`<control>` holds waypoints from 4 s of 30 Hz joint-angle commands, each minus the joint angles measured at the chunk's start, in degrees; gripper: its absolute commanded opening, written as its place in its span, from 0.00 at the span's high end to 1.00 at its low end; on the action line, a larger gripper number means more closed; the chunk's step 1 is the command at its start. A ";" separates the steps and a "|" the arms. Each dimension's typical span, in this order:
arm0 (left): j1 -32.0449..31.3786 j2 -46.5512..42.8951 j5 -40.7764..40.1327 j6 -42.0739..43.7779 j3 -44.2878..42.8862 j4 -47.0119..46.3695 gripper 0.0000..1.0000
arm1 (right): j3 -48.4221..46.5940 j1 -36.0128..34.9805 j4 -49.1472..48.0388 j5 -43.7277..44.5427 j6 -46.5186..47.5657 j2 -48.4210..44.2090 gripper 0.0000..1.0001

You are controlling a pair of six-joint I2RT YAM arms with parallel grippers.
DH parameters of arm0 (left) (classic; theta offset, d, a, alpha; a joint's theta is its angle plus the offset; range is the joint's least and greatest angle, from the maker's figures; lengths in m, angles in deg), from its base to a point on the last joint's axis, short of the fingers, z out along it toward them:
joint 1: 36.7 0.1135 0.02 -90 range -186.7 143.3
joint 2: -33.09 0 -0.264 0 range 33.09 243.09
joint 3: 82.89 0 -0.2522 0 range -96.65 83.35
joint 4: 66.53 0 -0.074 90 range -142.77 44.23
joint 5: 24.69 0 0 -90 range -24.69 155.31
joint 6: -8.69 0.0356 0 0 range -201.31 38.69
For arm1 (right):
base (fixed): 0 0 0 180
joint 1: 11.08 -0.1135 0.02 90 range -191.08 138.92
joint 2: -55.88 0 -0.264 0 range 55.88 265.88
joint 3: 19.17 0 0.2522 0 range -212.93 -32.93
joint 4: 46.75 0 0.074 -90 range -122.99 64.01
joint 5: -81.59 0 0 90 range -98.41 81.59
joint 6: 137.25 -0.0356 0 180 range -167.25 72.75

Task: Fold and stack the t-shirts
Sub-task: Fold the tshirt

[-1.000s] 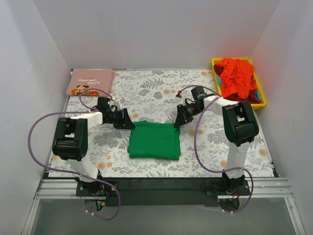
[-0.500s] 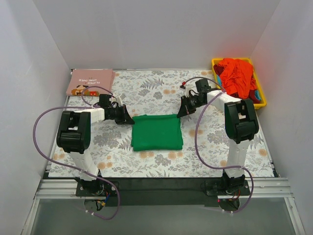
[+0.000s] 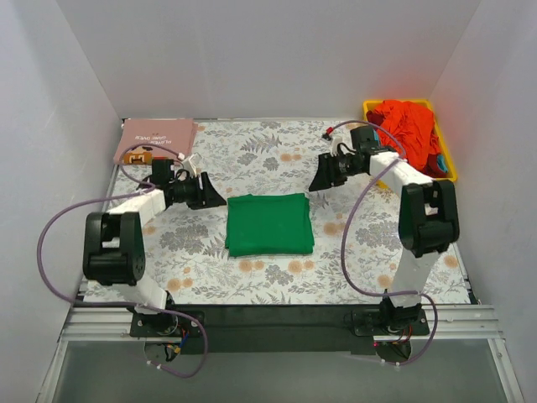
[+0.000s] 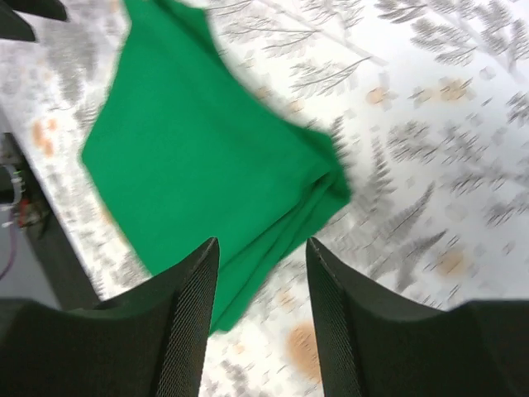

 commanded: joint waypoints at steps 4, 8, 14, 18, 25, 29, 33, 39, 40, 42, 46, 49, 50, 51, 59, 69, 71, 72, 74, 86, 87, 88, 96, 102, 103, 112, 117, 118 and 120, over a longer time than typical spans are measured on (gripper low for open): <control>-0.78 -11.12 4.58 -2.40 11.53 5.06 0.59 | 13.98 -1.39 2.58 -8.07 -2.58 -12.03 0.55; -1.14 -10.07 4.94 -3.37 13.74 5.42 0.63 | 19.00 -4.47 2.67 -7.90 -0.56 -12.57 0.64; -2.63 -6.39 3.79 -3.37 13.92 4.98 0.64 | 21.03 -6.93 2.59 -4.57 1.03 -9.76 0.66; -4.12 -4.36 3.27 -3.63 13.66 3.92 0.65 | 21.56 -7.55 2.50 -1.23 1.20 -9.40 0.67; -5.27 -1.90 2.65 -3.54 13.39 2.78 0.65 | 21.56 -7.99 2.23 2.56 0.68 -9.23 0.64; -5.27 -1.63 2.04 -3.89 13.13 2.16 0.65 | 20.68 -8.69 2.23 3.08 0.24 -7.82 0.64; -5.36 -0.67 2.30 -4.07 12.87 1.46 0.67 | 19.98 -9.04 2.32 2.64 0.06 -7.03 0.66; -5.36 0.13 1.95 -4.42 12.43 0.84 0.92 | 20.33 -8.96 2.58 3.61 0.59 -7.64 0.99; -5.36 -0.05 1.77 -4.42 12.60 0.76 0.96 | 20.50 -8.96 2.67 3.70 0.68 -8.16 0.99; -5.27 -1.18 1.07 -4.34 13.13 0.84 1.00 | 20.94 -8.52 2.93 3.70 0.85 -8.87 0.99; -4.74 -3.65 -0.77 -4.25 14.45 1.02 1.00 | 21.38 -6.85 3.64 4.23 1.55 -10.80 0.99; -3.43 -4.62 -1.65 -4.33 14.89 1.02 1.00 | 21.65 -5.53 3.99 4.84 2.08 -11.16 0.99; -2.90 -4.62 -1.74 -4.42 14.98 1.02 1.00 | 21.73 -5.09 4.08 5.02 2.26 -11.07 0.99; -2.72 -4.53 -1.92 -4.34 14.72 1.19 1.00 | 22.00 -4.83 4.34 5.11 2.43 -10.98 0.99; -2.63 -2.16 2.11 -3.19 13.57 2.08 0.95 | 20.95 -5.00 5.39 0.72 4.10 -8.70 0.99; -2.19 -4.98 -0.07 -2.83 7.89 1.99 0.69 | 9.10 -4.91 5.50 4.29 2.19 -7.22 0.71; -2.10 -3.84 -0.95 -3.19 6.99 1.73 0.69 | 8.38 -4.91 4.79 5.80 1.13 -6.24 0.72; -2.02 -3.13 -1.56 -3.28 6.20 1.46 0.69 | 7.42 -4.83 3.30 6.24 0.60 -5.71 0.72; -1.93 -1.12 -2.53 -3.80 3.91 0.85 0.69 | 5.83 -4.82 2.32 7.21 -0.37 -3.87 0.73; -1.84 5.40 -4.47 -4.33 -1.19 -0.21 0.65 | 0.55 -4.82 1.27 8.01 -3.54 2.64 0.71; -1.84 5.66 -4.38 -4.25 -1.37 -0.21 0.64 | 0.47 -4.91 1.35 7.75 -3.63 2.73 0.71; -1.84 6.10 -4.38 -4.25 -1.46 -0.21 0.64 | 0.47 -4.91 1.18 7.57 -3.72 2.73 0.71; -1.84 8.39 -4.47 -4.42 -2.16 -1.26 0.64 | -0.32 -5.44 0.74 7.21 -3.98 4.22 0.69; -1.84 9.97 -4.29 -4.42 -2.95 -1.70 0.64 | -1.38 -5.70 0.48 7.04 -4.07 5.71 0.69; -1.84 10.06 -4.38 -4.25 -3.04 -1.70 0.64 | -1.47 -5.79 0.30 7.21 -4.16 6.07 0.69; -1.84 12.95 -5.00 -3.98 -5.15 -1.79 0.66 | -2.79 -5.79 -0.40 6.43 -4.77 6.77 0.88; -1.84 13.75 -5.52 -4.77 -5.24 -1.88 0.86 | -2.17 -5.79 -0.32 6.51 -4.07 5.89 0.99; -1.84 13.66 -6.13 -4.77 -4.98 -2.14 0.92 | -1.91 -5.62 -0.32 6.51 -3.98 5.37 0.99; -1.49 13.22 -6.84 -4.69 -4.71 -2.06 1.00 | -1.38 -5.18 -0.32 6.60 -3.54 4.75 0.99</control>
